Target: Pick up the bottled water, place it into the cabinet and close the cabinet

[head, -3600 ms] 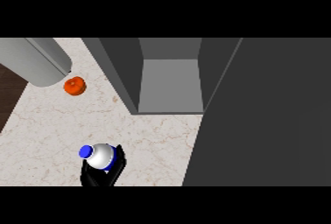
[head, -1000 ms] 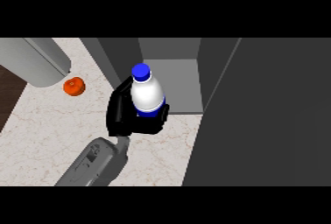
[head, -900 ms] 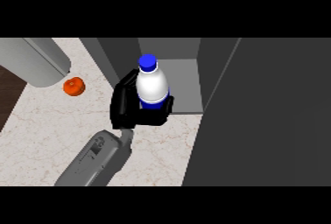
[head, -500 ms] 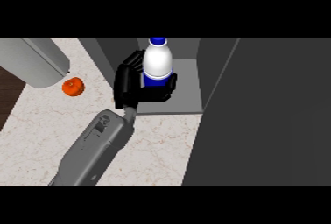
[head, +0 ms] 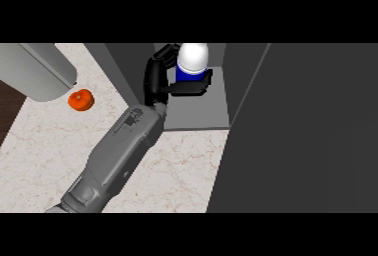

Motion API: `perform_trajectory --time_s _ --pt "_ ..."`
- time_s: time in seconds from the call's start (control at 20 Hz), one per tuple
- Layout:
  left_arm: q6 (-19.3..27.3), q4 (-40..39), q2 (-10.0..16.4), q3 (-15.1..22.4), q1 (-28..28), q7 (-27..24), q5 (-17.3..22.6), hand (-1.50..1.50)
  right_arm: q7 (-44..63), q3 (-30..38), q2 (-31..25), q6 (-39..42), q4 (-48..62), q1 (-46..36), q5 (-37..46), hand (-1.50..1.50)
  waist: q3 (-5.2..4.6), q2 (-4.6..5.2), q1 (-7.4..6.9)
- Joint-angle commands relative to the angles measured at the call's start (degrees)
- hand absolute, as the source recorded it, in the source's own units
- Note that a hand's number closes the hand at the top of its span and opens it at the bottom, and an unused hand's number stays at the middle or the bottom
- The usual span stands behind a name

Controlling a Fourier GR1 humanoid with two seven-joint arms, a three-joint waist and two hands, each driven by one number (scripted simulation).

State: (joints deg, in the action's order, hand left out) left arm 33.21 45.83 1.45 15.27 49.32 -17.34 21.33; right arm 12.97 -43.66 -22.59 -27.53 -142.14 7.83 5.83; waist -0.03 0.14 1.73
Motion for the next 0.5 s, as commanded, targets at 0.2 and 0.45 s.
perform_trajectory --time_s 0.2,0.45 --pt "1.5 -17.0 -1.4 -5.1 8.5 -4.4 -2.1 1.5 -0.3 1.3 -0.6 1.4 -3.1 0.1 -1.1 -1.5 0.04 0.42 0.38" --pt "6.3 -21.8 -1.4 -1.4 9.9 -4.1 -4.4 1.5 5.7 0.5 -0.8 0.3 -7.7 -1.3 1.2 -1.5 -0.07 0.31 1.19"
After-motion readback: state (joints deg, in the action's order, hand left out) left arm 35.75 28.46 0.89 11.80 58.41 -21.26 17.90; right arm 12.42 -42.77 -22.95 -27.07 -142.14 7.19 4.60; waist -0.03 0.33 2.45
